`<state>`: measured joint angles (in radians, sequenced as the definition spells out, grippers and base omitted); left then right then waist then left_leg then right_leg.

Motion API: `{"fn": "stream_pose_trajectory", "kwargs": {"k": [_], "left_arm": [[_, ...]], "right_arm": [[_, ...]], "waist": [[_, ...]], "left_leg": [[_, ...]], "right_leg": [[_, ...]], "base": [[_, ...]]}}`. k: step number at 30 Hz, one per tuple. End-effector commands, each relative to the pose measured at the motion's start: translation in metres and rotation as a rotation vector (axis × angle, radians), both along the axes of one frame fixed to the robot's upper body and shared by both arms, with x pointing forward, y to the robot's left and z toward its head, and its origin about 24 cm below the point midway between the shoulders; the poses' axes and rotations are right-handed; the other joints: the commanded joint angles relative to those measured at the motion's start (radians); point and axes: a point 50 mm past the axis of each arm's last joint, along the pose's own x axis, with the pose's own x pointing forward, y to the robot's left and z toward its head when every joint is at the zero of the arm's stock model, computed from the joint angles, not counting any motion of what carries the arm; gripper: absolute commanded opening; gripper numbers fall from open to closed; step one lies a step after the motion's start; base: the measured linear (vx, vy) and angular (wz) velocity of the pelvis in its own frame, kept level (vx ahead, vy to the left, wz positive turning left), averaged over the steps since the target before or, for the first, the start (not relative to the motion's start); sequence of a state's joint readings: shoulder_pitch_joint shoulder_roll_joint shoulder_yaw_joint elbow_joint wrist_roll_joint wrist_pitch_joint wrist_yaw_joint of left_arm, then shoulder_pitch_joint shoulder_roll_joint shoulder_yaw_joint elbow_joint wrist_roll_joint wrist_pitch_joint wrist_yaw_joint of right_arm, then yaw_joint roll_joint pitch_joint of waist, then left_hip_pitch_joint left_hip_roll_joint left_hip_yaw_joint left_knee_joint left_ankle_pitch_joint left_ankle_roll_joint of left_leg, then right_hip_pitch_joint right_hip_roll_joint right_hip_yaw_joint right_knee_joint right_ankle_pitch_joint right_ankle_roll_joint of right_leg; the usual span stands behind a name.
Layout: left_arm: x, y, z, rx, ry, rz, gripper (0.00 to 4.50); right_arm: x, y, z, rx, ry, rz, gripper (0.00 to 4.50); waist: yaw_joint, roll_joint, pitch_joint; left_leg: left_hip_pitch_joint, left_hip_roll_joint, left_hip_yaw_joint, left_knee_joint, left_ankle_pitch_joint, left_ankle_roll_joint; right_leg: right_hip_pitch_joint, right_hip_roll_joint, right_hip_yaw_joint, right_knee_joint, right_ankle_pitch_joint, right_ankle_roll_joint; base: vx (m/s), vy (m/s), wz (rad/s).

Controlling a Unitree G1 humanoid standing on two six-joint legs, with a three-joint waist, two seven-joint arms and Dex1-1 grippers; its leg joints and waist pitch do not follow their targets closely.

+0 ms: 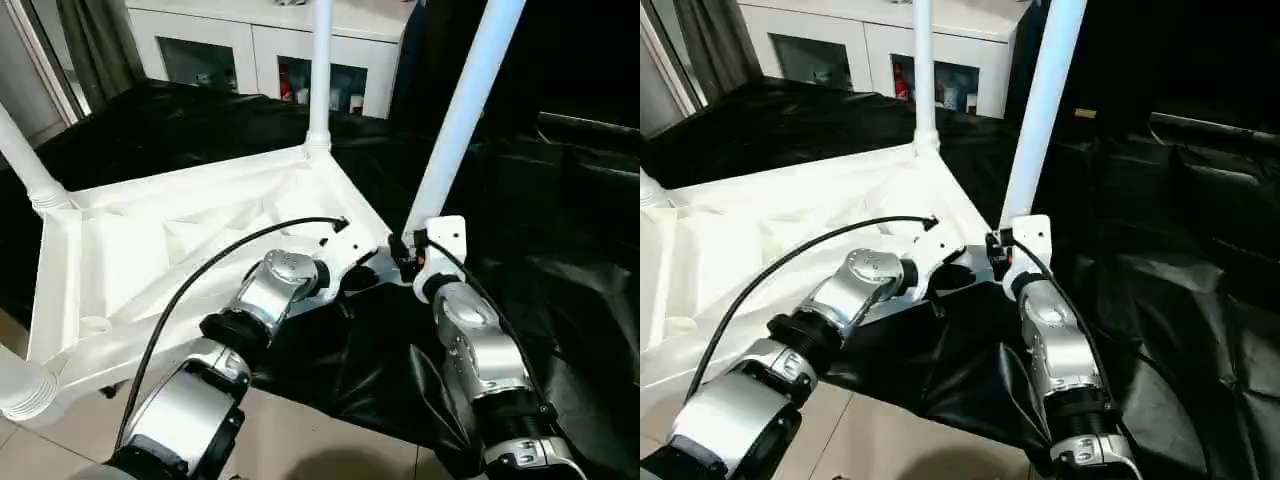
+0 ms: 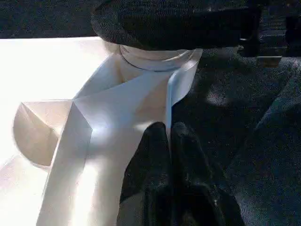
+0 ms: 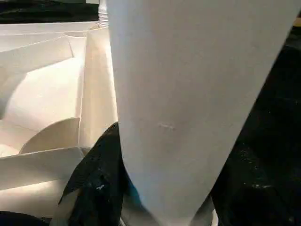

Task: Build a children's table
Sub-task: Rotate leg to tighten

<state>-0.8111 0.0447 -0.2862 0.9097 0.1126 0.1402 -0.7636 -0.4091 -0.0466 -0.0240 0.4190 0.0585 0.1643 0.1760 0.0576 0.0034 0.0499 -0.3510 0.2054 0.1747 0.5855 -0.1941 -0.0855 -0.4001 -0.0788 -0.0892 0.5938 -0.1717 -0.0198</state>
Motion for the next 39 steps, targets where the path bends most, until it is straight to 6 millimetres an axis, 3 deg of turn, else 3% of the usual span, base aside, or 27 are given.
{"fn": "stream_pose_trajectory", "kwargs": {"k": [1,3,4,5,6,9,12,14,16,18,20,27,39], "left_arm": [[0.0,0.007,0.003,-0.021,-0.029,-0.027,0.0],[-0.002,0.011,0.002,-0.019,-0.022,-0.059,0.0],[-0.003,0.015,0.0,-0.013,-0.009,-0.07,0.0],[-0.005,0.02,-0.001,-0.004,-0.001,-0.091,0.0],[-0.006,0.026,-0.002,-0.003,0.013,-0.11,0.0],[-0.008,0.034,-0.002,0.005,0.019,-0.137,0.0],[-0.015,0.05,0.007,-0.038,0.049,-0.253,0.0],[-0.017,0.053,0.01,-0.051,0.061,-0.282,0.0],[-0.02,0.059,0.012,-0.048,0.074,-0.318,0.0],[-0.021,0.062,0.012,-0.044,0.078,-0.322,0.0],[-0.021,0.065,0.012,-0.049,0.083,-0.316,0.0],[-0.024,0.067,0.013,-0.057,0.094,-0.33,0.0],[-0.027,0.067,0.013,-0.051,0.116,-0.349,0.0]], "right_arm": [[-0.005,0.017,0.003,0.127,0.002,0.17,2.53],[-0.006,0.015,0.006,0.147,-0.006,0.218,2.71],[-0.006,0.015,0.008,0.151,-0.004,0.255,2.76],[-0.007,0.013,0.009,0.138,-0.001,0.294,2.87],[-0.009,0.011,0.009,0.131,0.019,0.352,3.01],[-0.012,0.007,0.009,0.127,0.05,0.413,3.16],[-0.027,-0.008,0.008,-0.001,0.103,0.623,3.16],[-0.03,-0.011,0.009,-0.019,0.111,0.673,3.16],[-0.035,-0.016,0.013,-0.025,0.116,0.759,3.16],[-0.037,-0.017,0.016,-0.023,0.117,0.792,3.16],[-0.039,-0.02,0.02,-0.011,0.124,0.838,3.16],[-0.037,-0.021,0.025,0.009,0.092,0.85,3.16],[-0.043,-0.019,0.021,0.07,0.116,0.883,2.22]], "waist": [[0.003,-0.013,-0.063],[-0.002,-0.013,-0.062],[-0.001,-0.008,-0.063],[-0.004,-0.011,-0.062],[-0.004,-0.002,-0.062],[-0.008,-0.005,-0.062],[0.0,-0.021,-0.062],[0.001,-0.018,-0.063],[0.003,-0.024,-0.066],[0.004,-0.019,-0.063],[0.007,-0.023,-0.061],[0.01,-0.022,-0.063],[0.01,-0.017,-0.065]], "left_leg": [[-0.003,0.017,-0.002,-0.066,-0.158,0.078],[-0.009,0.019,-0.003,-0.066,-0.151,0.09],[-0.007,0.019,-0.004,-0.066,-0.151,0.087],[-0.008,0.019,-0.004,-0.066,-0.153,0.089],[-0.006,0.021,-0.005,-0.067,-0.153,0.081],[-0.006,0.024,-0.005,-0.067,-0.153,0.082],[-0.009,0.026,-0.003,-0.065,-0.133,0.089],[-0.007,0.026,-0.001,-0.063,-0.131,0.092],[-0.008,0.027,-0.002,-0.061,-0.111,0.093],[-0.006,0.029,-0.001,-0.062,-0.114,0.099],[-0.003,0.027,0.001,-0.062,-0.13,0.093],[-0.005,0.027,-0.001,-0.061,-0.11,0.087],[-0.004,0.026,-0.001,-0.06,-0.111,0.081]], "right_leg": [[0.06,-0.068,0.052,-0.078,-0.255,-0.169],[0.061,-0.068,0.051,-0.078,-0.246,-0.171],[0.061,-0.068,0.051,-0.076,-0.246,-0.173],[0.061,-0.067,0.051,-0.078,-0.251,-0.176],[0.059,-0.068,0.05,-0.077,-0.253,-0.183],[0.061,-0.064,0.052,-0.071,-0.212,-0.2],[0.065,-0.069,0.054,-0.064,-0.196,-0.205],[0.062,-0.072,0.055,-0.067,-0.208,-0.206],[0.062,-0.07,0.055,-0.059,-0.178,-0.211],[0.057,-0.068,0.055,-0.058,-0.162,-0.222],[0.056,-0.068,0.055,-0.061,-0.187,-0.22],[0.059,-0.069,0.055,-0.058,-0.179,-0.215],[0.061,-0.067,0.054,-0.056,-0.152,-0.229]], "base": [[0.0,0.0,0.0],[0.0,0.0,0.0],[0.0,0.0,0.0],[0.0,0.0,0.0],[0.0,0.0,0.0],[0.0,0.0,0.0],[0.0,0.0,0.0],[0.0,0.0,0.0],[0.0,0.0,0.0],[0.0,0.0,0.0],[0.0,0.0,0.0],[0.0,0.0,0.0],[0.0,0.0,0.0]]}}
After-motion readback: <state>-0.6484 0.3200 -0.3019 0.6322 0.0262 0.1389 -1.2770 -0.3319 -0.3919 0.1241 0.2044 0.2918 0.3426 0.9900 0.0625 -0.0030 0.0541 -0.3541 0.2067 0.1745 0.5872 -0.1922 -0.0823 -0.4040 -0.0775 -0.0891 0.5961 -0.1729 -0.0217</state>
